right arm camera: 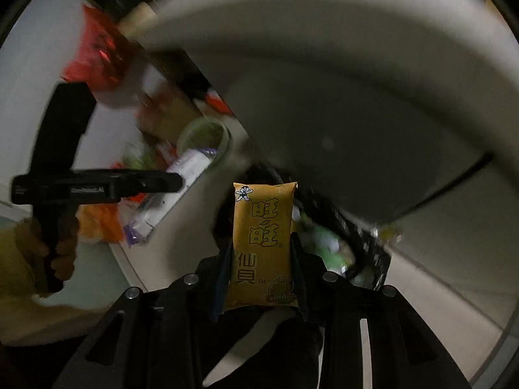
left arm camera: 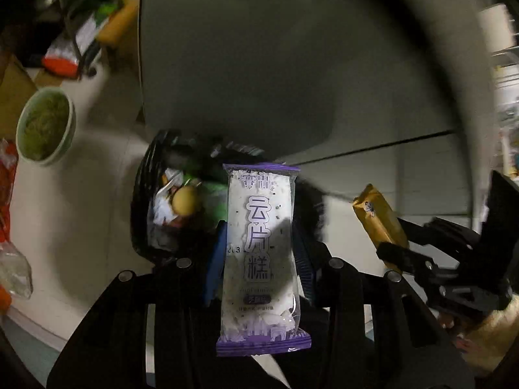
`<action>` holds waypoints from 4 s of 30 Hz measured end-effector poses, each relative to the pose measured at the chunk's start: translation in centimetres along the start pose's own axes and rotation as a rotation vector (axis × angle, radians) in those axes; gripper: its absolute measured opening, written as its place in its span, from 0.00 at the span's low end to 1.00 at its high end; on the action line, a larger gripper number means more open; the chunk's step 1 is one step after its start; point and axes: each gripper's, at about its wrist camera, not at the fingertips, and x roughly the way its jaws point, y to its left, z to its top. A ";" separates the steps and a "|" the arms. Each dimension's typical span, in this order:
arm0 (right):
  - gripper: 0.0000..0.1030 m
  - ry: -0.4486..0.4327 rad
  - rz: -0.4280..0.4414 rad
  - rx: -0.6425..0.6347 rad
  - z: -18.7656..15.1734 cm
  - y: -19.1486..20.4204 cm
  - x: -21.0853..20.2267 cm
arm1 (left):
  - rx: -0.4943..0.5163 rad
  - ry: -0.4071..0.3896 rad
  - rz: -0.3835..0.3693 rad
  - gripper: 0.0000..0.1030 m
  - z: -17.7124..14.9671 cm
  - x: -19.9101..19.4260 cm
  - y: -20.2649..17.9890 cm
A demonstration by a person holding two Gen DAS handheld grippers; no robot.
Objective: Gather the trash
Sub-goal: 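Lower both held packets over the trash bag and open both grippers, then grasp the black phone stand with right gripper while left grasps the yellow snack bag, then lower the stand and snack bag into the trash bag and release both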
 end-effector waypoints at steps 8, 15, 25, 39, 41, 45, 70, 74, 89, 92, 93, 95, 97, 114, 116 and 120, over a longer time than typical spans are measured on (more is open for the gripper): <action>0.71 0.164 -0.144 0.094 -1.7 -3.5 15.1 | -0.060 0.235 0.220 0.51 1.0 14.8 5.6; 0.75 0.168 -0.191 0.120 -2.2 -4.8 14.5 | -0.056 0.213 0.265 0.71 0.5 12.8 6.7; 0.75 0.052 -0.123 0.143 -1.0 -3.5 6.3 | 0.000 0.082 0.188 0.71 0.5 3.4 2.9; 0.92 -0.535 0.004 -0.144 12.9 7.3 -18.6 | 0.141 -0.354 0.107 0.84 0.7 -15.6 -6.1; 0.94 -0.569 -0.073 -0.135 15.5 6.8 -19.2 | 0.111 -0.388 0.110 0.84 0.7 -16.5 -5.6; 0.94 -0.577 -0.221 -0.012 22.9 3.7 -18.1 | 0.029 -0.423 0.097 0.84 0.6 -17.9 -3.9; 0.70 -0.483 -0.265 0.072 26.1 -1.5 -16.4 | 0.083 -0.471 0.109 0.84 4.7 -20.7 -5.3; 0.70 -0.539 -0.235 0.075 21.8 -1.5 -19.7 | 0.143 -0.519 0.113 0.84 10.1 -21.9 -8.0; 0.70 -0.622 -0.143 0.241 13.4 -3.6 -24.5 | -0.048 -0.306 0.238 0.85 33.5 -15.9 -10.4; 0.70 -0.612 -0.141 0.262 12.9 -4.2 -24.2 | 0.011 -0.330 0.274 0.80 33.0 -15.7 -11.2; 0.70 -0.610 -0.137 0.264 12.8 -4.3 -24.1 | 0.022 -0.347 0.271 0.64 32.8 -15.9 -11.3; 0.70 -0.610 -0.133 0.258 12.9 -4.1 -24.1 | 0.012 -0.359 0.228 0.53 32.3 -16.3 -11.0; 0.70 -0.613 -0.125 0.250 13.0 -3.9 -24.1 | -0.013 -0.367 0.154 0.48 31.5 -17.0 -10.2; 0.70 -0.617 -0.041 0.139 14.2 0.4 -24.1 | 0.081 -0.514 -0.115 0.42 16.4 -25.7 -6.8; 0.70 -0.608 -0.027 0.116 13.7 1.4 -24.2 | 0.071 -0.514 -0.135 0.42 13.9 -26.5 -5.9; 0.70 -0.577 0.022 0.036 12.1 3.8 -24.8 | 0.087 -0.474 -0.112 0.42 7.9 -27.2 -4.5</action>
